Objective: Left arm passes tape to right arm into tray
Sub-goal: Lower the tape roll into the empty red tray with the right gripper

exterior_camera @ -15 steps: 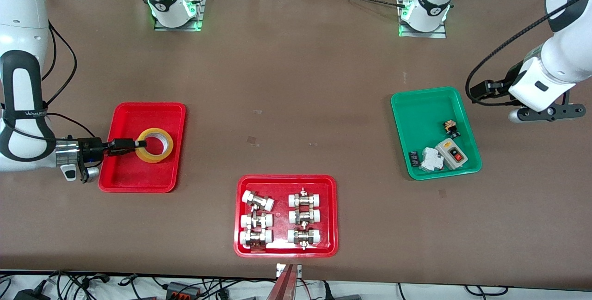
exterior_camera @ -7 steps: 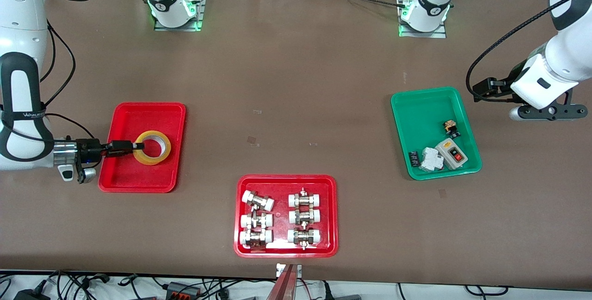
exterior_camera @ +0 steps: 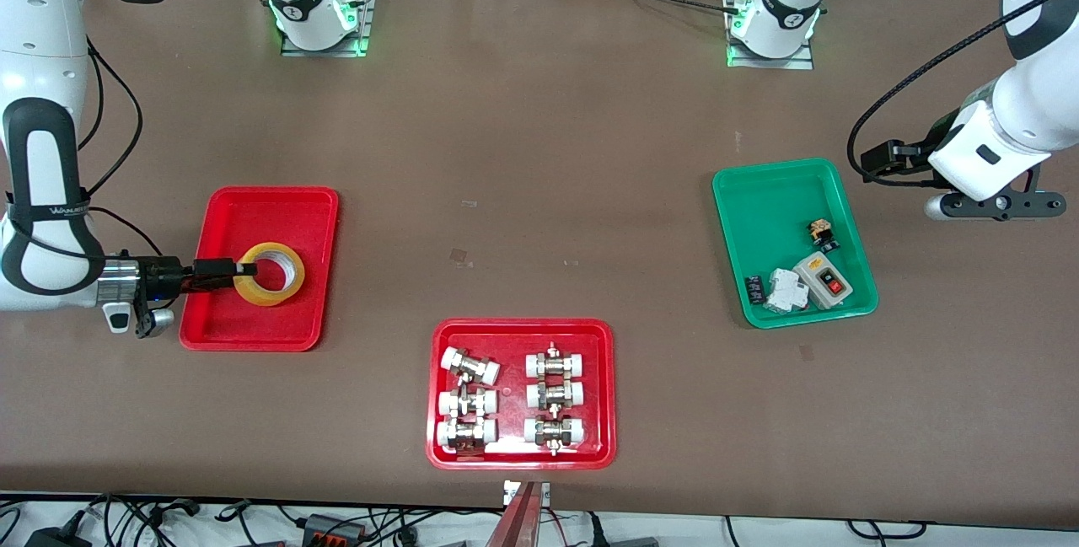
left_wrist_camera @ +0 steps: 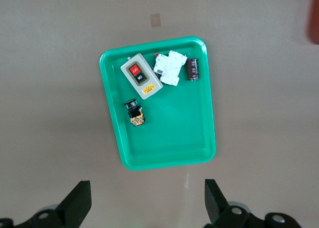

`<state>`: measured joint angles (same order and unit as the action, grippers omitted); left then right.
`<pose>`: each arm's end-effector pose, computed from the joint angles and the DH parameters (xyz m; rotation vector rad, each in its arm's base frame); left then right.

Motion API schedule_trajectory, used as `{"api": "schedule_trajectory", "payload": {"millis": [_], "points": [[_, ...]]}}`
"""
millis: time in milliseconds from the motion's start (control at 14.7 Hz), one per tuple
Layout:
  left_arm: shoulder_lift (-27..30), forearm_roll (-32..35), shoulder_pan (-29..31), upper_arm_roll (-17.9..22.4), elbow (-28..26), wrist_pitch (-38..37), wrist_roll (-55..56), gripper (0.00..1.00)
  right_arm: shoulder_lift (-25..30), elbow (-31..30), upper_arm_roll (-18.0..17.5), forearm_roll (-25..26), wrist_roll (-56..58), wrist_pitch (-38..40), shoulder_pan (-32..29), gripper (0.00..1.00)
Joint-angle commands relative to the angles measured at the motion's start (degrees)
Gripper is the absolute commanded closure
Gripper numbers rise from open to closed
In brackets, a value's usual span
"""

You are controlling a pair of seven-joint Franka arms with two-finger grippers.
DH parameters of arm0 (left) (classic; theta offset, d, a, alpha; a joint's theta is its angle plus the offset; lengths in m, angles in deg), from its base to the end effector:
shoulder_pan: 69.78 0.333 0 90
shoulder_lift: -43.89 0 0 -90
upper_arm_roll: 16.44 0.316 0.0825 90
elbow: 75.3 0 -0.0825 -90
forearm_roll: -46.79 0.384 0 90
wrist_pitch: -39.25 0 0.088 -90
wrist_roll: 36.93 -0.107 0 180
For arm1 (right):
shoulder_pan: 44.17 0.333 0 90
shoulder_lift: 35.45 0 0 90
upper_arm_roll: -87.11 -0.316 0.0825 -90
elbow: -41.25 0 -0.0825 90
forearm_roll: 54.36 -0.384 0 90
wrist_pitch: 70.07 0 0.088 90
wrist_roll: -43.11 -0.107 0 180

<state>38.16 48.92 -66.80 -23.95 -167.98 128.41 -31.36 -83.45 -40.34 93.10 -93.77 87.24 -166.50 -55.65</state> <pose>0.5738 -0.0383 0.5454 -3.0938 -0.0237 0.2447 0.6570 -0.1309 0.1787 -2.3631 -0.2278 0.2325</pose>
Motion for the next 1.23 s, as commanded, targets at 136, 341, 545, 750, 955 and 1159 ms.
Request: {"api": "schedule_trajectory", "payload": {"millis": [136,341,545,750,955,1159], "points": [[-0.77,-0.19,0.63,-0.05,1.89,-1.70,-1.53,0.00,0.10,0.29,-0.36,1.62,0.87,-0.60,0.50,0.00],[-0.77,-0.11,0.63,-0.05,1.89,-1.87,-1.53,0.00,0.19,0.29,-0.36,1.70,1.05,-0.60,0.59,0.00],[-0.68,-0.11,0.98,-0.05,1.80,-1.96,-1.62,0.00,0.19,0.21,-0.36,1.88,2.88,-2.26,0.76,0.00],[-0.68,-0.11,0.89,-0.05,1.89,-1.79,-1.62,0.00,0.19,-0.06,-0.36,1.97,6.40,-4.73,1.37,0.00],[-0.59,-0.28,0.89,-0.31,1.89,-1.70,-1.53,0.00,0.63,0.03,-0.36,4.77,6.32,-5.87,2.34,0.00],[-0.59,-0.81,0.98,-0.05,2.06,-1.17,-1.61,0.00,1.33,0.29,-0.27,7.85,6.32,-6.40,3.13,0.00]]}}
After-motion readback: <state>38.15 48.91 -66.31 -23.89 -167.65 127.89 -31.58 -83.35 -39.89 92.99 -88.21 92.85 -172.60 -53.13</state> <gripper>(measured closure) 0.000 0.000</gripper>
